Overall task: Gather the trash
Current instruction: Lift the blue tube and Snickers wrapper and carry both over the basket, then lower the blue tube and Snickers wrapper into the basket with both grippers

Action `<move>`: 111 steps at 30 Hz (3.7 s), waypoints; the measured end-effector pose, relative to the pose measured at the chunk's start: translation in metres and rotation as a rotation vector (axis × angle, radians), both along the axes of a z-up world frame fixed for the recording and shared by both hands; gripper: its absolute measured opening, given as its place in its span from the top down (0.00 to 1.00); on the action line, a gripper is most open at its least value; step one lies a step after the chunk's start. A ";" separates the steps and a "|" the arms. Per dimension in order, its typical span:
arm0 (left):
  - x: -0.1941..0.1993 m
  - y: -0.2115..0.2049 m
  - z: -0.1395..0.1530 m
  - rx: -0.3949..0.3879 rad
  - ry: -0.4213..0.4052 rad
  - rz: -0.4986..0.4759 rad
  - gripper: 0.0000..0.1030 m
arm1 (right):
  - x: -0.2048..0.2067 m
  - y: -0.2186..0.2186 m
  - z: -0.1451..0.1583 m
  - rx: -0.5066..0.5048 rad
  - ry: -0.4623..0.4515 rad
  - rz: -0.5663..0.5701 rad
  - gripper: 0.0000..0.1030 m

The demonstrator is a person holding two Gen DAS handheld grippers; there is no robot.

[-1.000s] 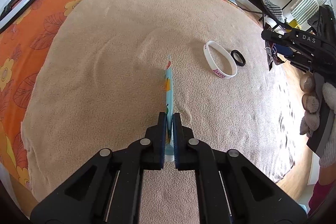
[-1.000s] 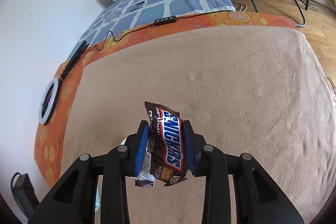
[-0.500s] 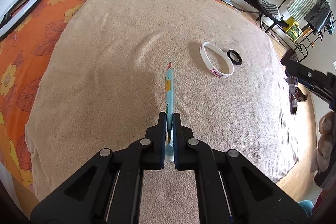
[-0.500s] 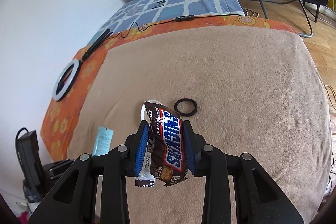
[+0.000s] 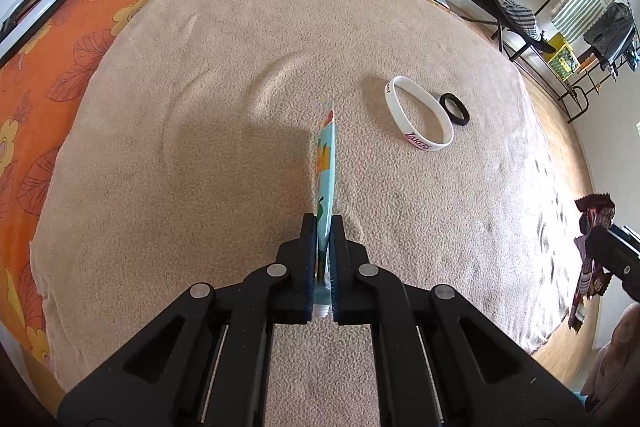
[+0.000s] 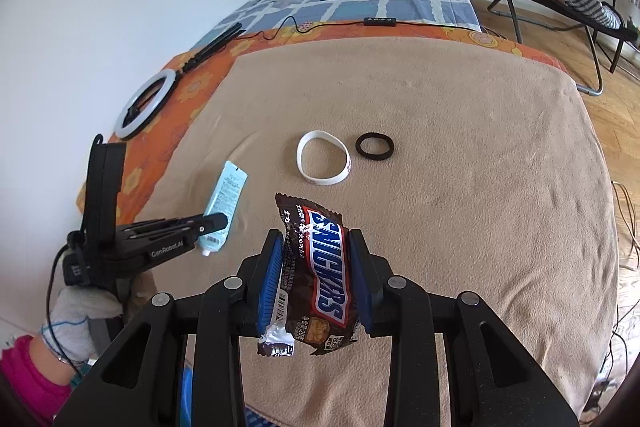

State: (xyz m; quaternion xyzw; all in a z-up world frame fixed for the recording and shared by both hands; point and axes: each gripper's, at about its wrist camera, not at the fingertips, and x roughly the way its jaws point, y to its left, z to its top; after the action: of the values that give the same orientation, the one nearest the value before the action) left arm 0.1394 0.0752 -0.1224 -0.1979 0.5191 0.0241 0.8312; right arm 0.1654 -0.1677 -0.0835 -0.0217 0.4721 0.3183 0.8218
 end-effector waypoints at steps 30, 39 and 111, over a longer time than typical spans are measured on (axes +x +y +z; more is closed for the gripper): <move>-0.170 -0.047 0.066 -0.011 -0.113 -0.120 0.97 | -0.153 -0.001 0.002 -0.057 -0.037 0.123 0.70; -0.217 -0.075 0.048 -0.008 -0.098 -0.156 0.97 | -0.190 -0.008 -0.029 -0.084 0.011 0.137 0.70; -0.256 -0.093 -0.044 -0.145 0.061 0.048 0.97 | -0.195 -0.004 -0.105 -0.241 0.108 0.142 0.60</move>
State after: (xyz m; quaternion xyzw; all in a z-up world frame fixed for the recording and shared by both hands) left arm -0.1170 -0.0174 -0.1663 -0.2693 0.5394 0.0125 0.7977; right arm -0.0293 -0.1713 -0.1884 -0.1364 0.5478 0.3175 0.7619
